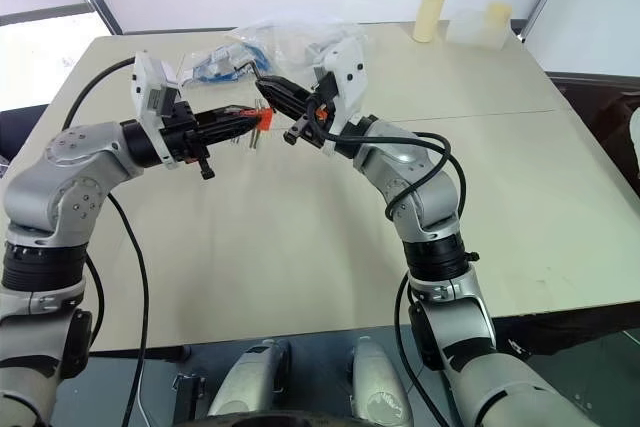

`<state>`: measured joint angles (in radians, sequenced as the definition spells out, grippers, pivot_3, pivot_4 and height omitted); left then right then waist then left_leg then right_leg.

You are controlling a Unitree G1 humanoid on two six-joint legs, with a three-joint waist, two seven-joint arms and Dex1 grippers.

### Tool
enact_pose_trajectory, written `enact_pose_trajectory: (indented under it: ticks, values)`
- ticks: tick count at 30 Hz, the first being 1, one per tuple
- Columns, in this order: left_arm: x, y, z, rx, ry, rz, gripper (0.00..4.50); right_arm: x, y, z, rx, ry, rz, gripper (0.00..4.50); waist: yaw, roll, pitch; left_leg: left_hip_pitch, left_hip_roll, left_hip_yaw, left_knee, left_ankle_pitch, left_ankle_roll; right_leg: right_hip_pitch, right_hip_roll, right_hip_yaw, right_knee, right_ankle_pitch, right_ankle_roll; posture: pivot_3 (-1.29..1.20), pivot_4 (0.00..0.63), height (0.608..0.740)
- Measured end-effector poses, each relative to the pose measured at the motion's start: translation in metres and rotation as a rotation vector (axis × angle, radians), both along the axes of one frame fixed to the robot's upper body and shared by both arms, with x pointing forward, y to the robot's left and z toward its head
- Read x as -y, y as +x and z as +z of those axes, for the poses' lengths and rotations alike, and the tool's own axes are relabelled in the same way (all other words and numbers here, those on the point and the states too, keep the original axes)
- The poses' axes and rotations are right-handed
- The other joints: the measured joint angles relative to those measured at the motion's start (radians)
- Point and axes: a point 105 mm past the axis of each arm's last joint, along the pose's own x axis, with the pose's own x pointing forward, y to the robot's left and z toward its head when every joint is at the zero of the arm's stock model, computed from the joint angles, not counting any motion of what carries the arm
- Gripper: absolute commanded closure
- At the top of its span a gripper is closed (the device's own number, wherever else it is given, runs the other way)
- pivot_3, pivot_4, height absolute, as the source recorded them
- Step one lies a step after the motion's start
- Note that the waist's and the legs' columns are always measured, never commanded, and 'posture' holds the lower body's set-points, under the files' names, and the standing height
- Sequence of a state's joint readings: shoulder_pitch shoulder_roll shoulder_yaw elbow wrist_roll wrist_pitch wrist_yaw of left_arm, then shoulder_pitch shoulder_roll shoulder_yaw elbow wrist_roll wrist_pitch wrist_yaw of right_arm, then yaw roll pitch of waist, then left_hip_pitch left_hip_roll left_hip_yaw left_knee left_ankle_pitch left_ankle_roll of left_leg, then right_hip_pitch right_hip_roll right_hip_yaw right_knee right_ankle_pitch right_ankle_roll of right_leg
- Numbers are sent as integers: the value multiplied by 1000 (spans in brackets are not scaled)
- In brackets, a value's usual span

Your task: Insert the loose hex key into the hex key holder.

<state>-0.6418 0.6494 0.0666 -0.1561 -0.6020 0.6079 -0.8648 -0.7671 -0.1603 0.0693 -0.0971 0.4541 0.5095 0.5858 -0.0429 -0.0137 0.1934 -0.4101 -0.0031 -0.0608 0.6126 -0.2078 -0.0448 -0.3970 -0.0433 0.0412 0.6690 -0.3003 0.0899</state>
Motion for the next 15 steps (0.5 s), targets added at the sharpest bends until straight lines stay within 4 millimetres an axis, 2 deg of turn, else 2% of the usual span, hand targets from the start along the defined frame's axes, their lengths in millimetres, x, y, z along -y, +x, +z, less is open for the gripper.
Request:
enact_pose_trajectory:
  ticks: [15]
  values:
    - [0,0,0,1,1,-1,4051,1,1,8,29,7,-6,4432,0,0,0,0,0,0,0,0,0,0,0,0,0,0,0,0,150,740]
